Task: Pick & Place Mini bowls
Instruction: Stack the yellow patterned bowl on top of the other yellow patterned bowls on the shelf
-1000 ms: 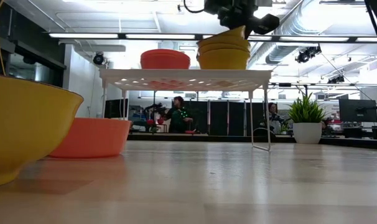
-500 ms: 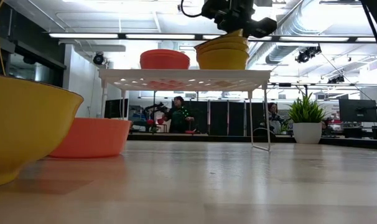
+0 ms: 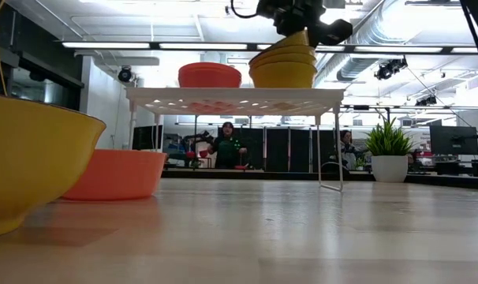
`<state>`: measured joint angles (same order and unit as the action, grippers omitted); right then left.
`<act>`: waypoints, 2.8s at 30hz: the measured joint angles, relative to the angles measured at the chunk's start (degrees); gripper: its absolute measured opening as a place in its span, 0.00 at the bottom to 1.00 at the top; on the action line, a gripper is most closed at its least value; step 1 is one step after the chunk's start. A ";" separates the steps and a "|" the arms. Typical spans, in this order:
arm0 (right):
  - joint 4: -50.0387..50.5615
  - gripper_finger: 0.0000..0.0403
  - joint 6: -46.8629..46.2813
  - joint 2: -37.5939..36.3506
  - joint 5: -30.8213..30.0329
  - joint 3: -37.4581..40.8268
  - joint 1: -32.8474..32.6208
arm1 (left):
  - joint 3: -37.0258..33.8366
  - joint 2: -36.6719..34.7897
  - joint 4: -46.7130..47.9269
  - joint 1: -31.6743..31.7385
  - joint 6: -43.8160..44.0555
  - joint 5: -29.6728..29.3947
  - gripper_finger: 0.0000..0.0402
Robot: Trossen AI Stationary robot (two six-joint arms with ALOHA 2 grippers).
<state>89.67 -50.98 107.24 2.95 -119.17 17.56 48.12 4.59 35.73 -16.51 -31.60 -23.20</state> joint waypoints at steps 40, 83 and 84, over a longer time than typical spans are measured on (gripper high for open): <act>-2.88 0.01 -11.33 -12.12 -35.78 3.74 -22.93 | 0.02 0.00 1.68 -0.02 3.81 0.00 0.31; -43.94 0.00 -5.92 -20.70 -52.82 42.20 -22.31 | 0.02 0.00 1.92 -0.02 3.42 0.09 0.31; -45.41 0.00 -4.28 -20.72 -52.51 42.20 -21.96 | 0.02 0.00 1.92 -0.02 3.42 0.09 0.31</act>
<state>44.26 -55.26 86.52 -49.56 -76.97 -4.40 48.14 4.59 37.65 -16.53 -28.18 -23.11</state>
